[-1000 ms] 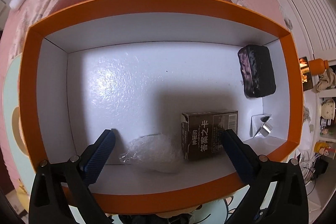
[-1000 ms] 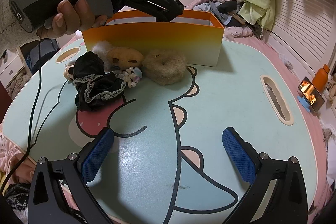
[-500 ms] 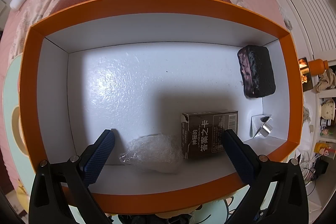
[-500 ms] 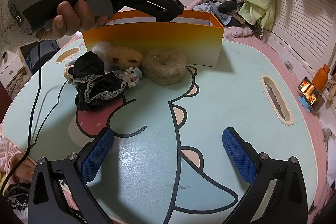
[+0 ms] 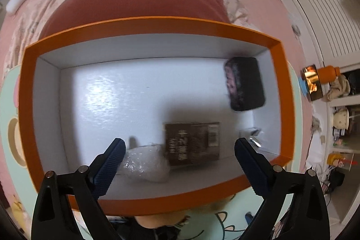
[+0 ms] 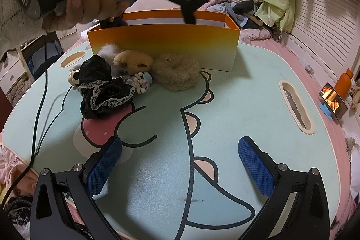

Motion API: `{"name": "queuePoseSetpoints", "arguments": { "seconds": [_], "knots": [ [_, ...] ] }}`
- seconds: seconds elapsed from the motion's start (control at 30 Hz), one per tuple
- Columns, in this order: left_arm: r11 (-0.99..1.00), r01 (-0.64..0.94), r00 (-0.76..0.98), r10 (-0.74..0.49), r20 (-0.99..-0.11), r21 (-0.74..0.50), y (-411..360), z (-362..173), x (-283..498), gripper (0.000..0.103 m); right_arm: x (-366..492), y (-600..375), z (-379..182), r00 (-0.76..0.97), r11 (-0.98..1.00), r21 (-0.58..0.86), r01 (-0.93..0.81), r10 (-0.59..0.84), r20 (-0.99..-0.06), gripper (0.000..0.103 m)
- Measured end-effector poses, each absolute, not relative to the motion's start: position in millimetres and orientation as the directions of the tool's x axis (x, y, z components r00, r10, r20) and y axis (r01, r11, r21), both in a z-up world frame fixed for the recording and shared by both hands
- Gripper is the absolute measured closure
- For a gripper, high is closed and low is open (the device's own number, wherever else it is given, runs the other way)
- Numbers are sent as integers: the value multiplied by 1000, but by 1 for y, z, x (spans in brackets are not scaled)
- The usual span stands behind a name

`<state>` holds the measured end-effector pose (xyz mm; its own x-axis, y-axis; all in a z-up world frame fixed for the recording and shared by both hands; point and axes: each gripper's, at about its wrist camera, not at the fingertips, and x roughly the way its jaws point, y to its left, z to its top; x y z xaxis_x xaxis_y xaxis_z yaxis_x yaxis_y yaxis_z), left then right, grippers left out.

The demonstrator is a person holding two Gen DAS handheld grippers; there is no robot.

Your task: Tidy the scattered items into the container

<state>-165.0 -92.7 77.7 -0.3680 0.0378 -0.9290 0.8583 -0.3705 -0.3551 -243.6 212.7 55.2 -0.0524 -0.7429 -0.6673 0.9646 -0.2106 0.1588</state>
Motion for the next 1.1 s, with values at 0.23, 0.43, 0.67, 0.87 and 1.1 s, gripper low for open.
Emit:
{"name": "queuePoseSetpoints", "arguments": {
  "seconds": [0.23, 0.43, 0.67, 0.87, 1.1],
  "knots": [
    [-404, 854, -335, 58, -941, -329, -76, 70, -207, 6, -243, 213, 55, -55, -215, 159, 964, -743, -667, 0],
    [-449, 850, -267, 84, -960, -276, -86, 44, -246, 2, -243, 213, 55, -57, -218, 160, 963, -743, -667, 0],
    [-484, 858, -188, 17, -982, -173, -79, 48, -249, 17, -241, 214, 55, -60, -223, 162, 961, -744, -666, 0],
    [-574, 796, -212, 32, -977, -191, -78, 54, -244, 19, -241, 214, 55, -65, -225, 158, 961, -744, -665, 0],
    [-568, 776, -279, 78, -957, -273, -76, 69, -223, 92, -241, 214, 55, -66, -228, 160, 961, -744, -665, 0]
  ]
}}
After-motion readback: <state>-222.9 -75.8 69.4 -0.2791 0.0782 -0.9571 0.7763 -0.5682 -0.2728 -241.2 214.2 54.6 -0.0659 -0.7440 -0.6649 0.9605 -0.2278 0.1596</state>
